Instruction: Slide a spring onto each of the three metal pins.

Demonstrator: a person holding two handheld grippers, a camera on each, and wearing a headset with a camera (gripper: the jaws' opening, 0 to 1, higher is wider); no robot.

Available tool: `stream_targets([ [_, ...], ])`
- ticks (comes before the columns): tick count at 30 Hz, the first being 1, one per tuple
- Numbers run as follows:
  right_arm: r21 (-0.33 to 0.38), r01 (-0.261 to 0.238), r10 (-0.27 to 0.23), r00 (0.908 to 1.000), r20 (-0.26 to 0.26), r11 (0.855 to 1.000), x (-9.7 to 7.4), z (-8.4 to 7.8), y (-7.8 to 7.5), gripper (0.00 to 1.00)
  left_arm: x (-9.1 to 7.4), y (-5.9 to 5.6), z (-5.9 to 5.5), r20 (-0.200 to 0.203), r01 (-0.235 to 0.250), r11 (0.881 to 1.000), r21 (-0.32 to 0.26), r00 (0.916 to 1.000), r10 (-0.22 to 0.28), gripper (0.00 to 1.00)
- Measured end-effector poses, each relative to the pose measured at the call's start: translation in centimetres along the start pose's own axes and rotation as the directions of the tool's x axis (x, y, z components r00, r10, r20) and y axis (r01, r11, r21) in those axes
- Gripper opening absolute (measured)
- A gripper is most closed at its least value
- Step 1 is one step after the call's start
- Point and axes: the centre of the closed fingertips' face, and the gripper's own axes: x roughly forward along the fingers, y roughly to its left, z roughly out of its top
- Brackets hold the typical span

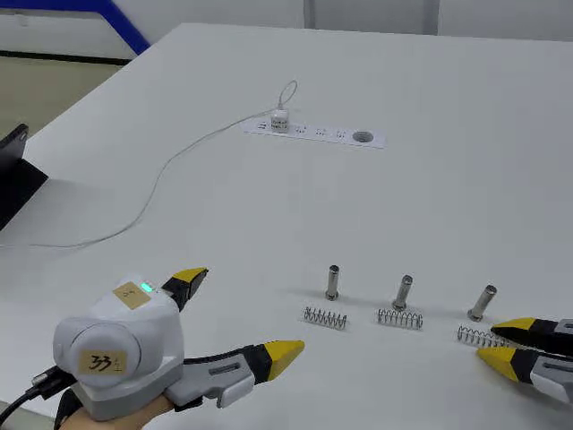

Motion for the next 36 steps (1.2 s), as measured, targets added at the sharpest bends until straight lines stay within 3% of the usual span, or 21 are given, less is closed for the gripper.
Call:
stream_targets([
  [16, -0.020, -0.032, 0.032, 0.9995, 0.005, 0.999, -0.5, -0.2, 0.7, 0.11, 0.0, -0.3, -0.1, -0.008, 0.007, 1.000, 0.017, 0.9999, -0.007, 0.92],
  [28, -0.016, -0.023, 0.023, 0.9993, -0.030, 1.000, -0.9, -0.5, 0.7, 0.11, 0.0, -0.3, -0.1, -0.006, 0.010, 1.000, 0.023, 0.9999, -0.010, 0.91],
  [36, -0.003, -0.024, 0.024, 0.9997, -0.007, 1.000, -1.6, 0.3, 1.2, 0.10, 0.0, -0.5, 0.1, -0.002, 0.019, 0.999, 0.029, 0.9998, -0.019, 0.91],
])
